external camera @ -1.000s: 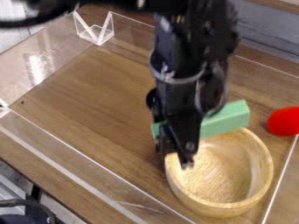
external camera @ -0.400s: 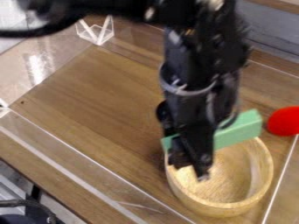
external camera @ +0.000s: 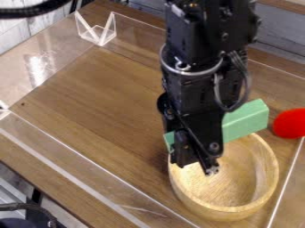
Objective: Put the green block in the brown bowl
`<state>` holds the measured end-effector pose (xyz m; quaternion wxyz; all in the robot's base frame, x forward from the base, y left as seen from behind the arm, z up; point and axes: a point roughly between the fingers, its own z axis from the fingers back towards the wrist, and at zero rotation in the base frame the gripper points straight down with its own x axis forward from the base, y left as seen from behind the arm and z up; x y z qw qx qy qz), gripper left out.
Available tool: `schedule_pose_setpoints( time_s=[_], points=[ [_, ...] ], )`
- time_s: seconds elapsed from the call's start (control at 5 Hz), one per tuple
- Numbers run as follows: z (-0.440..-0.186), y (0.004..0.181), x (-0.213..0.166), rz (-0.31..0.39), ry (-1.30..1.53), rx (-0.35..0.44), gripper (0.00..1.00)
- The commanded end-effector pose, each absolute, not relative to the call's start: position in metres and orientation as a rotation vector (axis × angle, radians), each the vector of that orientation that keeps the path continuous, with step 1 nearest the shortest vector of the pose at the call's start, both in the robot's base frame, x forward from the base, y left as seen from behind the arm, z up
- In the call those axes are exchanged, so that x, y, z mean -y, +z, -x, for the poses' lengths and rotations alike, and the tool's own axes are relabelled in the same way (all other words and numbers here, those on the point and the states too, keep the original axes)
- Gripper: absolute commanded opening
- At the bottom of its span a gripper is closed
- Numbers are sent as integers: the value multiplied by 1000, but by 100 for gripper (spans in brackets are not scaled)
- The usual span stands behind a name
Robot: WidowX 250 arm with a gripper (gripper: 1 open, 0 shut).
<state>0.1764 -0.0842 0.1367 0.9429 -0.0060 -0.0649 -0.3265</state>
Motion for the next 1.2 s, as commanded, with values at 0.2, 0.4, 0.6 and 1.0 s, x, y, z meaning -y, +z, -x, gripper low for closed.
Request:
schedule_pose_setpoints(
  time_s=[0.2, 0.4, 0.6, 1.0],
  points=[
    [-206, 168, 106, 17, -610, 183, 0],
    [-215, 162, 130, 31, -632, 178, 0],
    [-215, 155, 146, 55, -650, 179, 0],
    [-217, 149, 142, 57, -668, 172, 0]
  ],
)
